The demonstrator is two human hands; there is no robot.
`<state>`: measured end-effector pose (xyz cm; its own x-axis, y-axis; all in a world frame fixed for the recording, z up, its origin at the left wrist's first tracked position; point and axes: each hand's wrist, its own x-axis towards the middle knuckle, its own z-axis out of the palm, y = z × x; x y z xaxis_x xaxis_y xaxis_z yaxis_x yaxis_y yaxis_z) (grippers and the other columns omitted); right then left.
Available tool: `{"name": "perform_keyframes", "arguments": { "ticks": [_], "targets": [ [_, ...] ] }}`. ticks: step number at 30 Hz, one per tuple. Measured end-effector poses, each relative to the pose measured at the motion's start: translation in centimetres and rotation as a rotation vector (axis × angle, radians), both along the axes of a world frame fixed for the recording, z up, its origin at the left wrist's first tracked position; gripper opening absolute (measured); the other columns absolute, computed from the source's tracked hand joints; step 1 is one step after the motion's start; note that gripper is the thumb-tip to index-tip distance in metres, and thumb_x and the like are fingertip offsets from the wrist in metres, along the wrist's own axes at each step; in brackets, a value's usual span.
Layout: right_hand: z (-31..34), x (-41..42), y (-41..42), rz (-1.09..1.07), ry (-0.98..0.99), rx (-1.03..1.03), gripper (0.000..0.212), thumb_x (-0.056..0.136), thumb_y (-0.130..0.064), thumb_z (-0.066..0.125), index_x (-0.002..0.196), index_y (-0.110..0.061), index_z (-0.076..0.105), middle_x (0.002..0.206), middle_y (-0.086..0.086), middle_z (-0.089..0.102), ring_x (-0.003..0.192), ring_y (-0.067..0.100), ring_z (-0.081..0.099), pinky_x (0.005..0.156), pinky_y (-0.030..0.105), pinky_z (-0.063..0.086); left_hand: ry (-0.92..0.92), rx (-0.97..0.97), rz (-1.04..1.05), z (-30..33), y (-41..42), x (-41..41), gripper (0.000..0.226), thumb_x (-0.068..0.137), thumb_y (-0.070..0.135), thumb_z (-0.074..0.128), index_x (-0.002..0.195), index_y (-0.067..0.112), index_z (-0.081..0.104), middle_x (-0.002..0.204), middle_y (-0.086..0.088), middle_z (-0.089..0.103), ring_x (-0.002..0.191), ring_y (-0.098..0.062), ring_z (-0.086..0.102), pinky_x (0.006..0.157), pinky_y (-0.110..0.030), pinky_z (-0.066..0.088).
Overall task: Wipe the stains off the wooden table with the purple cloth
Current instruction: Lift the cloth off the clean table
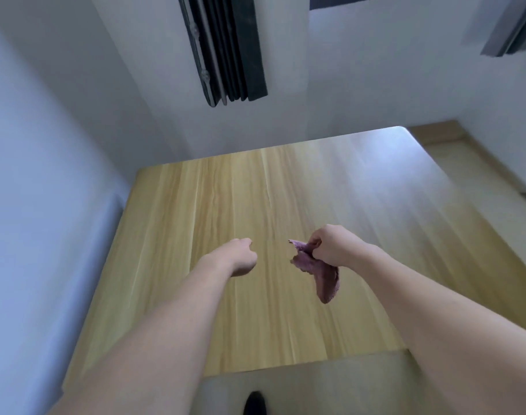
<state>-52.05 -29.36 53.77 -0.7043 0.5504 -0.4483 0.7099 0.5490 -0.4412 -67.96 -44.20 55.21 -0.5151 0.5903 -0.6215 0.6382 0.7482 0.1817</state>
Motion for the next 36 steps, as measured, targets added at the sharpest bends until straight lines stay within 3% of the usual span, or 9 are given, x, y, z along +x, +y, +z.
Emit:
{"name": "perform_keyframes", "arguments": {
  "ticks": [8, 15, 20, 26, 29, 34, 36],
  "targets": [
    [2.4, 17.5, 9.1, -0.088, 0.023, 0.023, 0.021, 0.081, -0.017, 0.055, 0.095, -0.019, 0.071, 0.093, 0.004, 0.068, 0.087, 0.023, 0.063, 0.070, 0.029, 0.052, -0.021, 0.073, -0.050, 2.9, 10.5, 17.7, 0.059, 0.090, 0.022, 0.031, 0.149, 0.019, 0.026, 0.157, -0.003, 0.023, 0.140, -0.023, 0.030, 0.112, -0.037, 0.028],
    [3.4, 25.8, 14.4, -0.177, 0.039, -0.018, 0.019, 0.084, -0.017, 0.057, 0.097, -0.016, 0.071, 0.097, 0.007, 0.069, 0.089, 0.024, 0.064, 0.071, 0.029, 0.051, -0.016, 0.115, -0.163, 3.6, 17.4, 26.0, 0.056, 0.092, 0.021, 0.033, 0.148, 0.017, 0.028, 0.156, -0.006, 0.026, 0.139, -0.025, 0.033, 0.111, -0.036, 0.031],
    [2.5, 32.4, 18.2, -0.290, 0.100, -0.087, 0.015, 0.083, -0.013, 0.058, 0.090, -0.019, 0.070, 0.088, 0.005, 0.067, 0.080, 0.020, 0.061, 0.055, 0.024, 0.042, 0.017, 0.065, -0.164, 2.1, 21.6, 30.1, 0.055, 0.093, 0.019, 0.032, 0.147, 0.012, 0.029, 0.154, -0.010, 0.030, 0.137, -0.027, 0.036, 0.109, -0.035, 0.032],
    [0.1, 43.4, 25.0, -0.296, 0.087, -0.100, 0.016, 0.080, -0.011, 0.057, 0.079, -0.019, 0.071, 0.081, 0.004, 0.067, 0.076, 0.019, 0.062, 0.053, 0.023, 0.041, -0.045, 0.075, -0.145, -0.1, 28.3, 40.6, 0.057, 0.092, 0.020, 0.034, 0.148, 0.015, 0.028, 0.155, -0.007, 0.029, 0.140, -0.024, 0.031, 0.114, -0.036, 0.027],
    [-1.1, 48.0, 28.2, -0.280, 0.089, -0.114, 0.018, 0.082, -0.010, 0.057, 0.073, -0.023, 0.067, 0.082, 0.004, 0.067, 0.077, 0.019, 0.061, 0.054, 0.024, 0.040, -0.049, 0.091, -0.105, -1.7, 31.1, 46.1, 0.056, 0.092, 0.022, 0.036, 0.147, 0.015, 0.030, 0.153, -0.008, 0.033, 0.139, -0.025, 0.034, 0.114, -0.039, 0.029],
    [-3.4, 56.6, 32.2, -0.295, 0.041, -0.172, 0.016, 0.082, -0.013, 0.056, 0.084, -0.016, 0.071, 0.087, 0.006, 0.069, 0.086, 0.023, 0.063, 0.068, 0.028, 0.048, -0.165, 0.041, -0.090, -4.7, 34.9, 56.3, 0.054, 0.095, 0.024, 0.037, 0.148, 0.021, 0.028, 0.153, -0.007, 0.033, 0.139, -0.028, 0.033, 0.114, -0.045, 0.029],
    [-4.5, 59.2, 33.2, -0.316, 0.010, -0.204, 0.016, 0.082, -0.013, 0.055, 0.083, -0.017, 0.071, 0.087, 0.005, 0.069, 0.085, 0.022, 0.064, 0.065, 0.027, 0.047, -0.193, 0.037, -0.097, -5.5, 36.2, 59.2, 0.054, 0.094, 0.026, 0.037, 0.148, 0.022, 0.029, 0.152, -0.006, 0.034, 0.137, -0.027, 0.035, 0.112, -0.042, 0.031]
  ]
}}
